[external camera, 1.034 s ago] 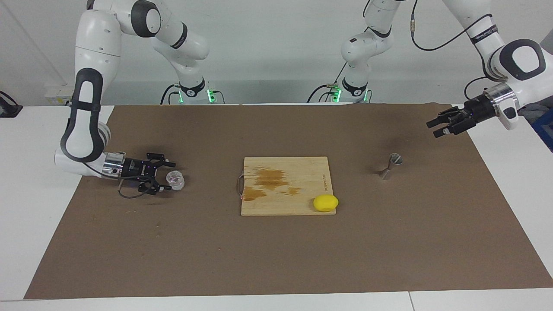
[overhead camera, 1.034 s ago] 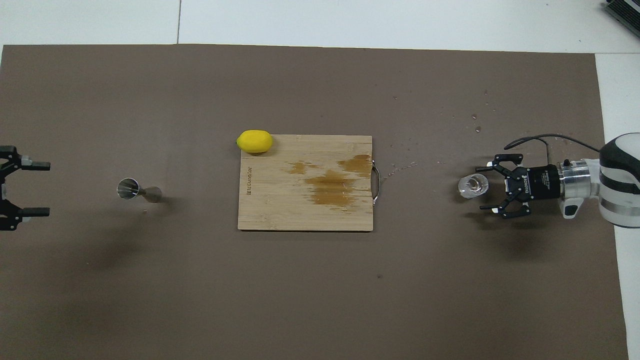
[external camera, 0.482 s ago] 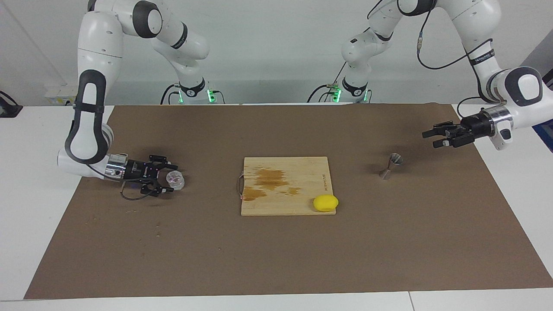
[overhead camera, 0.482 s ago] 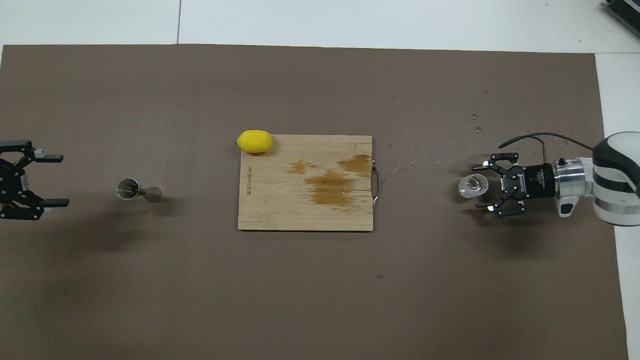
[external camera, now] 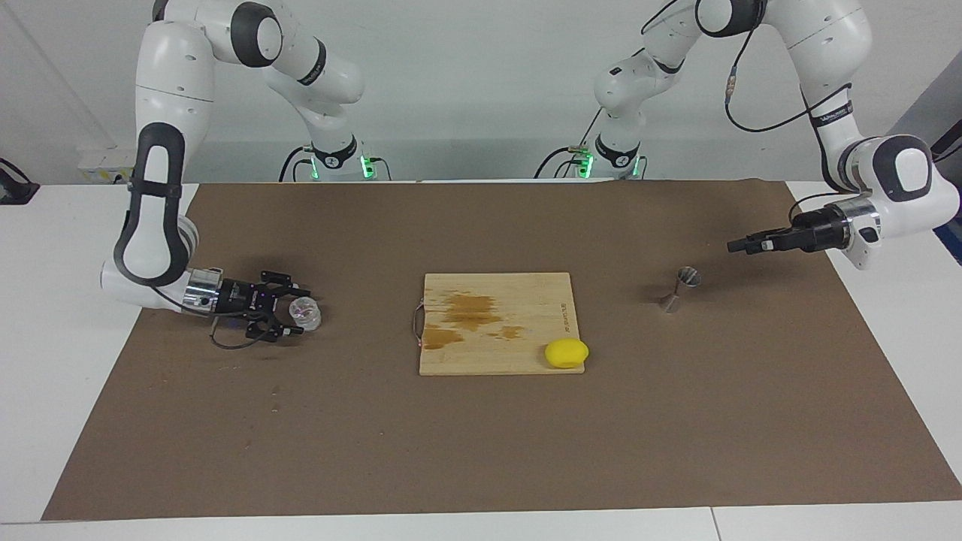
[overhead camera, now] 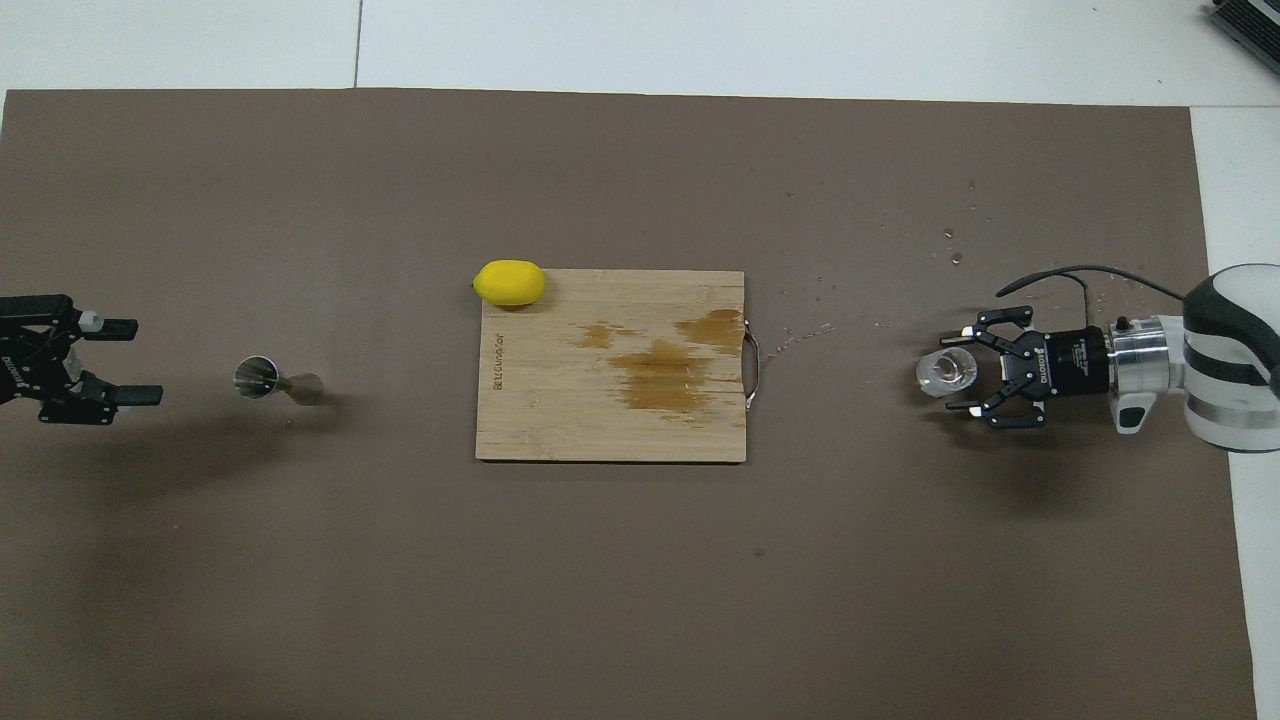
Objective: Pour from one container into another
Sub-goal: 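Lift the glass cup with the right gripper while the left gripper reaches the metal cup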
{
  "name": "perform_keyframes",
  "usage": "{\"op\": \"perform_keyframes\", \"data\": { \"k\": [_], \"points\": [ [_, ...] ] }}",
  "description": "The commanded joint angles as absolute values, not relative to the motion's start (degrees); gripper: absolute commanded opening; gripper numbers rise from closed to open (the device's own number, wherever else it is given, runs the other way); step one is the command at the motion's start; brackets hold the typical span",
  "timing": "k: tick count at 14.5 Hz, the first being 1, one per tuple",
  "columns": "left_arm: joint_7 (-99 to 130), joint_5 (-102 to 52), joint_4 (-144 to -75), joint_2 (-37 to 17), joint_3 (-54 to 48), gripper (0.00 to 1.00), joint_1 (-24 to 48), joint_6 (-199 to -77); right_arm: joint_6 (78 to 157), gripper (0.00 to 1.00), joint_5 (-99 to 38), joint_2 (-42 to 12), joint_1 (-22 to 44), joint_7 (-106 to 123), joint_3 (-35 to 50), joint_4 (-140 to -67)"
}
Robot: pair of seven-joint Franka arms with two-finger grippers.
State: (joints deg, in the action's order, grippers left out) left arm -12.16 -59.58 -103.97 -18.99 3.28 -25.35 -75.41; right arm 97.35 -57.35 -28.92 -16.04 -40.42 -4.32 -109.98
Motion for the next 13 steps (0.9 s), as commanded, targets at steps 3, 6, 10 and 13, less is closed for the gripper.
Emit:
{"op": "perform_keyframes", "data": {
  "k": [3, 6, 10, 13],
  "points": [
    [-26.4, -62.0, -101.0, -25.5, 2.7, 1.00, -26.9, -66.8, 98.2, 0.52, -59.2, -29.6, -15.9, -37.4, -4.2, -109.5],
    [-37.7, -62.1, -99.7, -26.2, 2.6, 1.00, -27.1, -64.1, 98.0, 0.29, -59.2, -29.5, -15.8, -36.8, -4.2, -109.4],
    [-51.1, -60.8, -93.2, -29.2, 2.6, 1.00, -27.2, -60.1, 97.3, 0.18, -59.4, -28.8, -15.8, -37.4, -4.1, -109.1],
    [-74.8, -59.3, -91.9, -30.2, 2.7, 1.00, -27.8, -61.2, 97.3, 0.01, -62.0, -26.4, -15.1, -38.3, -4.2, -109.6]
  ]
}}
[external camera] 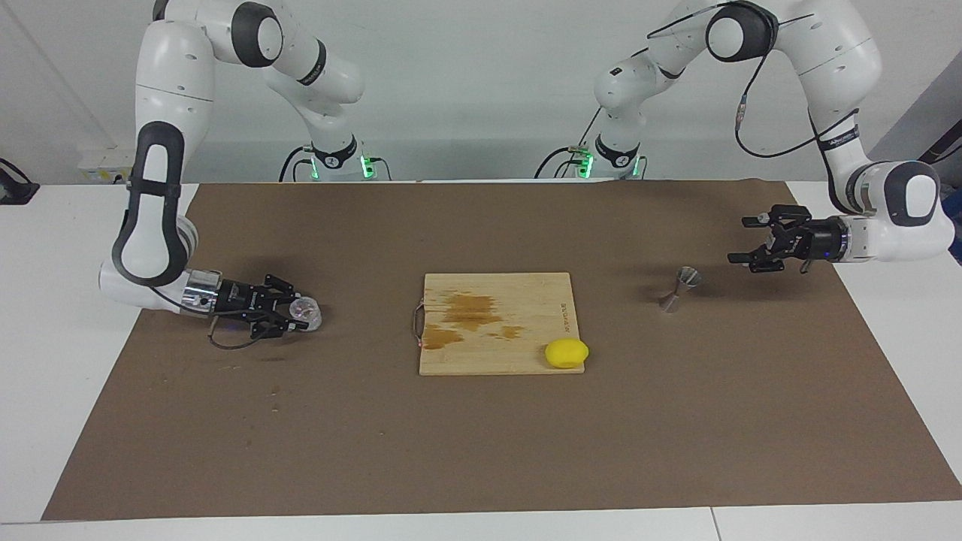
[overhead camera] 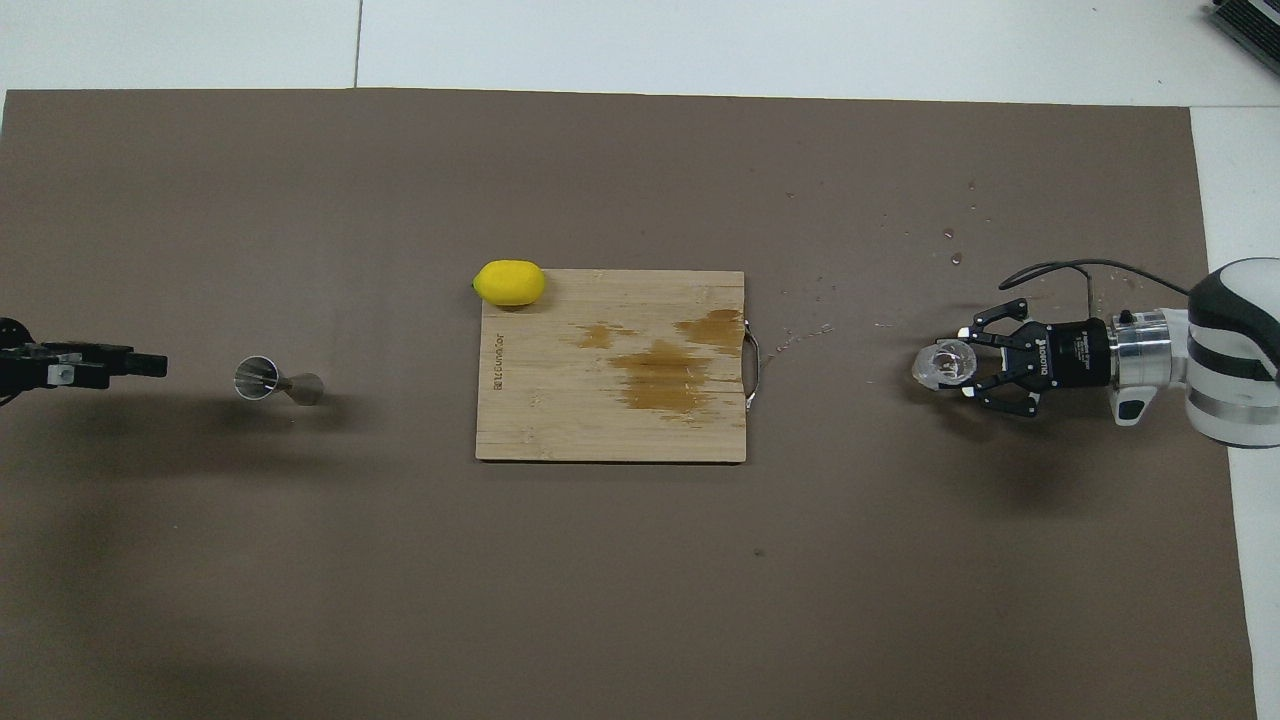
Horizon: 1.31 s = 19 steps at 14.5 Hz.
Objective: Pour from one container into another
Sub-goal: 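Lift the glass cup with the right gripper while the left gripper reaches the metal cup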
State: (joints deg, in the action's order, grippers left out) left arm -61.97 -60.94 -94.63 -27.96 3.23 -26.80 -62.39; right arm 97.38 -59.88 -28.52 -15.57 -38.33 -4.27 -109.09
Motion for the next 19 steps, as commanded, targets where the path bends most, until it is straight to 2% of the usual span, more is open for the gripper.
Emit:
{"op": "perform_keyframes", "data": {
  "k": [1, 5, 8, 12, 19],
  "points": [
    [-81.0, -59.0, -92.1, -30.2, 2.7, 1.00, -27.9, -62.3, 97.3, 0.00, -62.0, -25.7, -15.1, -38.9, -4.2, -109.9],
    [-99.3, -59.0, -93.2, -30.8, 2.8, 1.00, -27.2, -63.6, 97.4, 0.00, -62.1, -21.8, -14.2, -41.2, -4.2, -111.4],
    [-113.5, -59.2, -93.3, -33.9, 2.6, 1.00, -27.0, -64.4, 97.7, 0.00, -62.9, -19.3, -12.8, -43.5, -4.2, -112.4],
    [-124.1, -60.2, -94.8, -35.4, 2.5, 1.00, -25.9, -65.5, 100.1, 0.00, -63.8, -16.3, -11.3, -47.5, -4.2, -113.3],
    [-141.1, -64.2, -99.2, -35.4, 2.5, 1.00, -24.6, -68.1, 104.0, 0.00, -65.7, -13.9, -7.1, -51.9, -4.2, -114.7]
  ]
}}
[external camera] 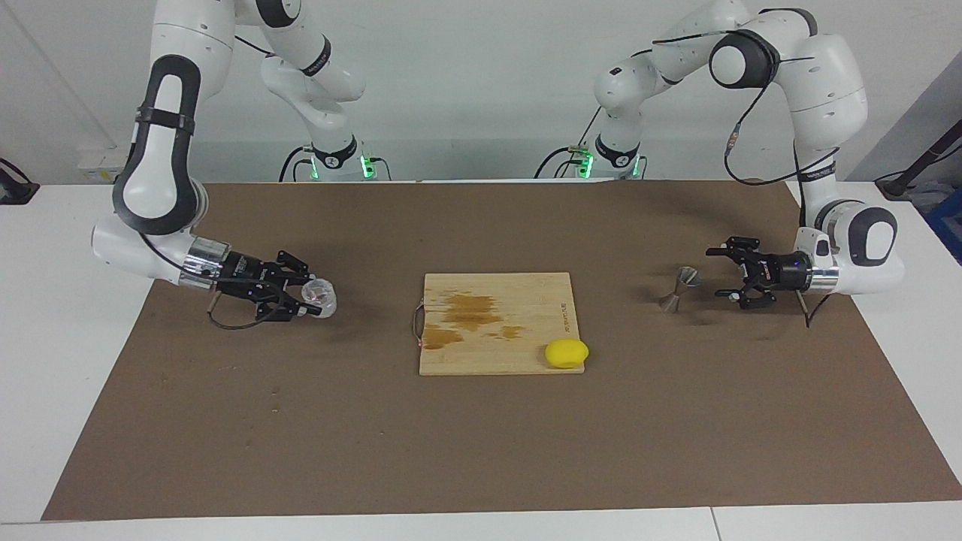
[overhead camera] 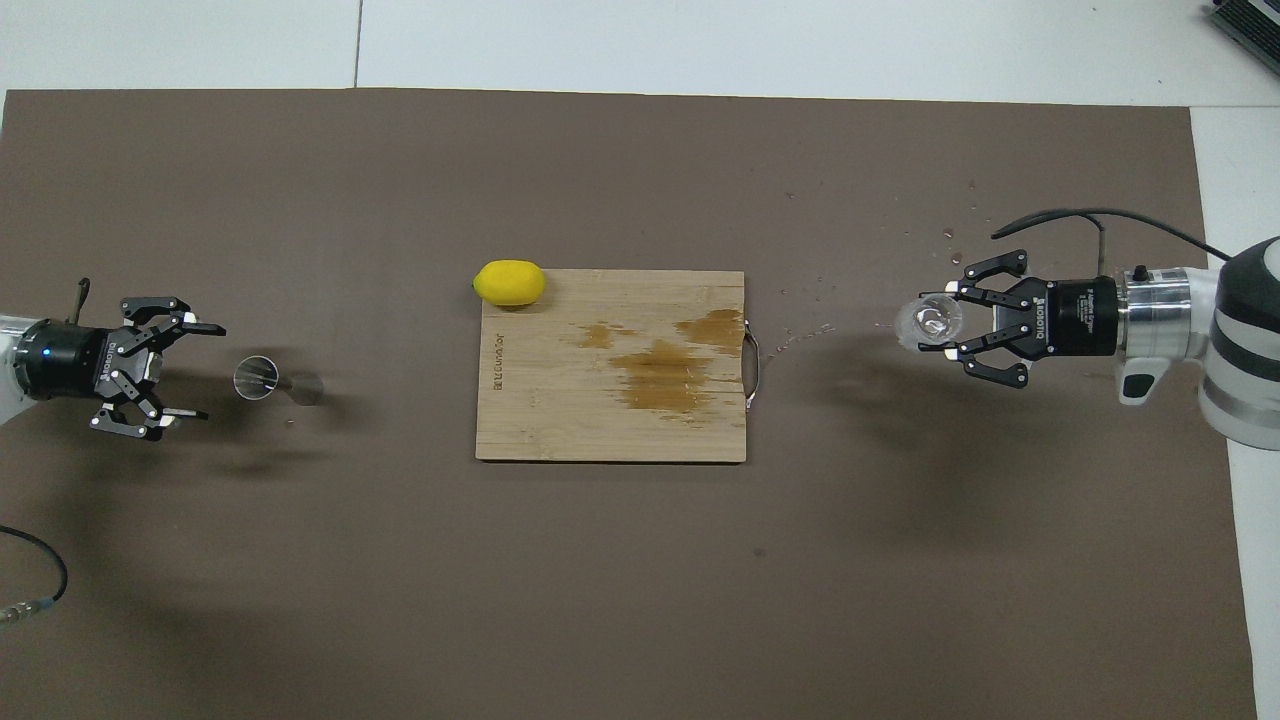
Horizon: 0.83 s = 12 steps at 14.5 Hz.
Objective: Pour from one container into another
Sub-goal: 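Lift the glass cup with the right gripper while the left gripper reaches the metal cup, then close the left gripper around the small metal cup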
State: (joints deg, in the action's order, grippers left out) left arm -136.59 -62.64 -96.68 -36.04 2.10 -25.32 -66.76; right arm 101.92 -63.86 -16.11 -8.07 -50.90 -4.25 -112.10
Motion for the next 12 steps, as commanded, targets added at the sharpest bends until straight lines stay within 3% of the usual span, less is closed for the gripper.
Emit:
{"op": "perform_keyframes", "data": {
  "k": [1, 12],
  "points": [
    [-141.1, -64.4, -100.4, -35.2, 2.5, 1.00, -23.8, -68.1, 104.2, 0.00, -66.2, -13.8, -6.1, -51.9, -4.2, -114.8],
    [-147.0, -66.0, -107.3, -33.2, 2.2, 1.00, -23.5, -69.5, 106.8, 0.00, -66.3, -11.4, -2.2, -56.9, -4.2, -114.6]
  ]
}}
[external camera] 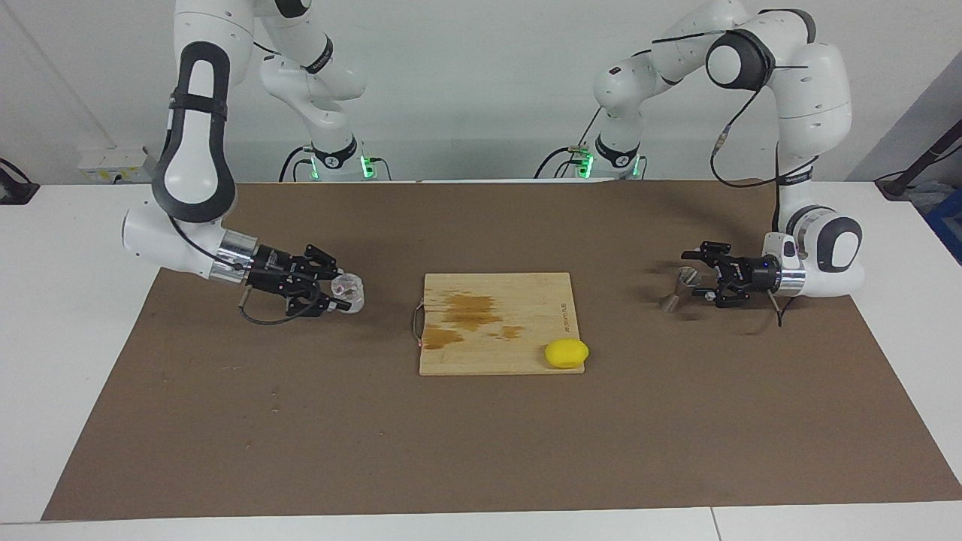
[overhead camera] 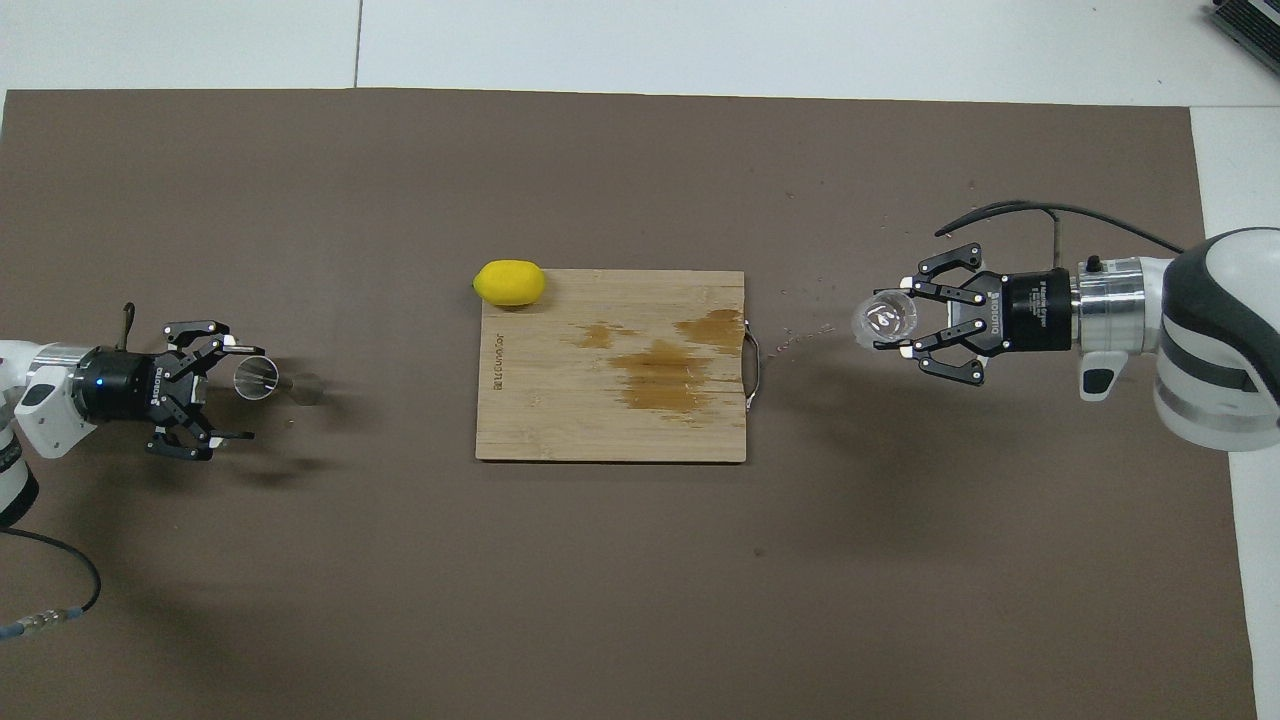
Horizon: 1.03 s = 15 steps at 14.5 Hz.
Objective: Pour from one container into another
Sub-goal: 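Close the left gripper around the small metal cup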
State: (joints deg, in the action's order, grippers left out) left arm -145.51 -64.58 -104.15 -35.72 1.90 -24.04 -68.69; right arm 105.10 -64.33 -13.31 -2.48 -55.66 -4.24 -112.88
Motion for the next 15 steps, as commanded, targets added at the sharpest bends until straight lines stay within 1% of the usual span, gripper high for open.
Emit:
{"op": "perform_keyframes", "data": {
  "k": [1, 8, 15],
  "points": [
    [-147.0, -66.2, -107.2, -33.2, 2.1, 1.00, -23.0, -69.1, 106.8, 0.00, -66.3, -11.4, -2.2, -57.0, -4.1, -114.5],
    [-148.0, -66.9, -107.2, -33.2, 2.1, 1.00, -21.8, -68.9, 106.8, 0.00, -66.3, -11.4, -1.6, -57.0, -4.1, -114.4],
    [-147.9, -66.8, -106.7, -33.2, 2.4, 1.00, -23.0, -68.6, 106.8, 0.00, -67.2, -11.4, -1.6, -57.1, -4.1, -114.4]
  ]
}}
